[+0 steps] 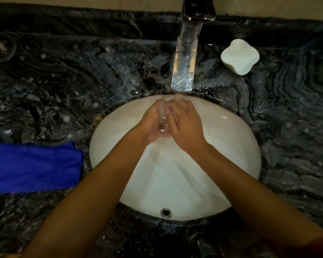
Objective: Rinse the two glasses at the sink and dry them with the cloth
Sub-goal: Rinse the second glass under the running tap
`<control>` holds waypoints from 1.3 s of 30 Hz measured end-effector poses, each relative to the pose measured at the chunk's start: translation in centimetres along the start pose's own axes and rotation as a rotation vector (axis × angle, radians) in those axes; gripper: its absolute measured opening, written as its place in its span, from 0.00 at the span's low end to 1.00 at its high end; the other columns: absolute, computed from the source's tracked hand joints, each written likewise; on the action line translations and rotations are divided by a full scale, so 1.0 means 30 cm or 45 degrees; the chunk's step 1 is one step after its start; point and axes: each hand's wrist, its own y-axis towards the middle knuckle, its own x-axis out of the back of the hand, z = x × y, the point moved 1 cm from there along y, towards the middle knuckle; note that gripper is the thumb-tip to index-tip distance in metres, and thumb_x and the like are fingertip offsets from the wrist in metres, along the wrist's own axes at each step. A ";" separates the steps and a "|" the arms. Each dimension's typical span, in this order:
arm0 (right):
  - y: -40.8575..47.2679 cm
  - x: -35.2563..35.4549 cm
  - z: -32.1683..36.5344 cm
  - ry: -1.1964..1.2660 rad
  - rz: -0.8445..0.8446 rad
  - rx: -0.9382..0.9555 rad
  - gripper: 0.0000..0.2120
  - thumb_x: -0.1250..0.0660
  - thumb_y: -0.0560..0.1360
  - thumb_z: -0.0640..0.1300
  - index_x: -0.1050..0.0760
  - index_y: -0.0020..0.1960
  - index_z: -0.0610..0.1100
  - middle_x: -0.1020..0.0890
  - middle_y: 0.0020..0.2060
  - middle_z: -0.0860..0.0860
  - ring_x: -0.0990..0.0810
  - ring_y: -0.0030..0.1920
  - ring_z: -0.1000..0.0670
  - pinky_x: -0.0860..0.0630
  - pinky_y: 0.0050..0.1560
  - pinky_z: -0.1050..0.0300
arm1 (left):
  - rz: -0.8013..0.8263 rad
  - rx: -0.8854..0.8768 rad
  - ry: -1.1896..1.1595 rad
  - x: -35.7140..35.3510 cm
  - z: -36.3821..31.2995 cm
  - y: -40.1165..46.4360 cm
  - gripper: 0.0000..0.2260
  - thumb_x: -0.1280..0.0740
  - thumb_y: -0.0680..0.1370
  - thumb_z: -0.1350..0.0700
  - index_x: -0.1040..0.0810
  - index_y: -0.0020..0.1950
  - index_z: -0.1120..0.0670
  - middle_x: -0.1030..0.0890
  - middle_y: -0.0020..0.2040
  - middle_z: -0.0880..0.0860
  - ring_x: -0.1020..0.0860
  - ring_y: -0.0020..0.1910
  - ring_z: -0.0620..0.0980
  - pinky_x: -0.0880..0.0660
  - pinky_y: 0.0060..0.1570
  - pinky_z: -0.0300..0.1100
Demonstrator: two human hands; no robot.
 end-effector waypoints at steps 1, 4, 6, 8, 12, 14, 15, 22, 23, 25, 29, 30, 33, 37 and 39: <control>0.003 0.011 -0.009 0.077 0.031 -0.011 0.10 0.38 0.81 0.42 0.19 0.56 0.41 0.18 0.50 0.44 0.21 0.51 0.45 0.26 0.47 0.52 | 0.008 -0.045 0.027 0.006 0.005 0.003 0.17 0.43 0.81 0.45 0.18 0.44 0.49 0.17 0.42 0.52 0.21 0.41 0.50 0.21 0.44 0.46; 0.056 0.050 -0.013 0.512 0.133 -0.391 0.06 0.33 0.76 0.46 0.18 0.46 0.55 0.15 0.48 0.49 0.16 0.49 0.47 0.19 0.50 0.48 | 0.006 -0.143 0.029 -0.002 0.023 0.004 0.18 0.45 0.83 0.47 0.18 0.48 0.52 0.17 0.36 0.51 0.21 0.36 0.50 0.24 0.35 0.43; 0.089 0.068 -0.009 0.820 0.142 -0.751 0.03 0.31 0.71 0.50 0.18 0.41 0.56 0.14 0.41 0.50 0.15 0.44 0.46 0.18 0.48 0.47 | -0.007 -0.127 -0.147 -0.003 0.034 0.004 0.17 0.43 0.82 0.47 0.19 0.49 0.55 0.17 0.37 0.52 0.20 0.37 0.53 0.24 0.35 0.43; 0.089 0.070 -0.006 1.052 0.106 -0.886 0.01 0.29 0.70 0.48 0.18 0.40 0.52 0.15 0.37 0.52 0.16 0.40 0.49 0.20 0.42 0.53 | -0.009 -0.108 -0.408 -0.001 0.049 0.011 0.19 0.43 0.83 0.45 0.19 0.51 0.57 0.16 0.41 0.55 0.18 0.40 0.54 0.24 0.41 0.46; 0.017 0.015 0.004 1.242 -0.128 -0.845 0.11 0.27 0.77 0.42 0.23 0.57 0.48 0.16 0.48 0.51 0.14 0.47 0.53 0.19 0.46 0.58 | -0.022 -0.095 -0.698 -0.021 0.083 0.009 0.20 0.46 0.84 0.47 0.21 0.57 0.60 0.16 0.44 0.58 0.16 0.42 0.54 0.21 0.46 0.47; -0.016 -0.012 0.008 1.197 -0.177 -0.859 0.18 0.26 0.76 0.44 0.26 0.63 0.48 0.18 0.54 0.52 0.15 0.52 0.57 0.20 0.49 0.61 | -0.015 -0.075 -0.766 -0.026 0.095 0.004 0.19 0.46 0.85 0.50 0.20 0.52 0.60 0.15 0.40 0.57 0.16 0.37 0.52 0.20 0.40 0.43; -0.022 -0.024 0.009 1.160 -0.176 -0.872 0.19 0.26 0.77 0.44 0.27 0.65 0.49 0.19 0.55 0.54 0.16 0.52 0.61 0.21 0.49 0.65 | -0.025 -0.080 -0.771 -0.023 0.097 0.004 0.18 0.45 0.84 0.52 0.21 0.50 0.61 0.16 0.37 0.56 0.17 0.34 0.51 0.21 0.35 0.41; 0.077 0.025 -0.037 0.956 0.015 -1.008 0.17 0.29 0.68 0.60 0.21 0.47 0.47 0.15 0.42 0.50 0.16 0.43 0.49 0.22 0.46 0.54 | -0.034 -0.218 -0.078 0.049 0.068 0.032 0.15 0.42 0.85 0.52 0.23 0.62 0.62 0.16 0.48 0.58 0.17 0.45 0.56 0.18 0.43 0.48; 0.093 0.029 -0.039 0.961 0.085 -1.016 0.19 0.29 0.68 0.61 0.20 0.47 0.46 0.14 0.44 0.48 0.16 0.44 0.47 0.21 0.47 0.52 | 0.028 -0.257 0.030 0.062 0.052 0.028 0.17 0.42 0.86 0.50 0.21 0.62 0.61 0.15 0.51 0.59 0.16 0.48 0.58 0.17 0.46 0.51; 0.111 0.039 -0.040 0.918 0.174 -1.005 0.21 0.31 0.71 0.62 0.19 0.50 0.45 0.13 0.48 0.45 0.14 0.49 0.44 0.19 0.52 0.47 | 0.210 -0.265 0.157 0.070 0.015 0.009 0.21 0.41 0.85 0.43 0.19 0.62 0.58 0.15 0.54 0.61 0.16 0.50 0.61 0.17 0.52 0.57; 0.109 0.036 -0.016 1.004 0.082 -1.117 0.15 0.39 0.83 0.49 0.24 0.39 0.47 0.18 0.31 0.56 0.20 0.34 0.56 0.24 0.41 0.56 | 0.473 -0.115 0.222 0.042 -0.007 -0.013 0.20 0.39 0.84 0.44 0.19 0.58 0.60 0.19 0.50 0.67 0.17 0.45 0.61 0.17 0.51 0.55; 0.107 0.035 -0.002 1.074 -0.035 -1.164 0.15 0.40 0.83 0.45 0.26 0.37 0.48 0.21 0.28 0.56 0.23 0.30 0.58 0.27 0.38 0.57 | 0.485 -0.108 0.162 0.029 -0.004 -0.009 0.17 0.37 0.83 0.46 0.18 0.56 0.59 0.19 0.49 0.65 0.18 0.44 0.60 0.17 0.49 0.54; 0.081 -0.004 0.041 0.990 -0.210 -1.150 0.08 0.40 0.81 0.50 0.26 0.50 0.47 0.19 0.39 0.52 0.19 0.39 0.57 0.24 0.44 0.52 | 0.339 -0.158 -0.029 0.012 0.018 0.011 0.10 0.35 0.80 0.49 0.17 0.51 0.53 0.19 0.45 0.57 0.21 0.43 0.55 0.20 0.45 0.49; -0.004 -0.031 0.101 0.579 -0.107 -0.765 0.19 0.41 0.83 0.51 0.31 0.72 0.48 0.22 0.63 0.52 0.22 0.61 0.55 0.23 0.59 0.53 | 0.226 -0.246 -0.187 0.018 0.046 0.038 0.16 0.33 0.79 0.48 0.20 0.63 0.55 0.20 0.55 0.60 0.21 0.55 0.57 0.24 0.57 0.50; -0.059 -0.033 0.113 0.375 -0.044 -0.565 0.24 0.41 0.84 0.51 0.36 0.79 0.47 0.29 0.74 0.48 0.30 0.72 0.54 0.28 0.68 0.55 | 0.252 -0.259 -0.251 0.006 0.057 0.028 0.18 0.32 0.80 0.46 0.22 0.64 0.57 0.19 0.52 0.57 0.19 0.51 0.54 0.22 0.54 0.49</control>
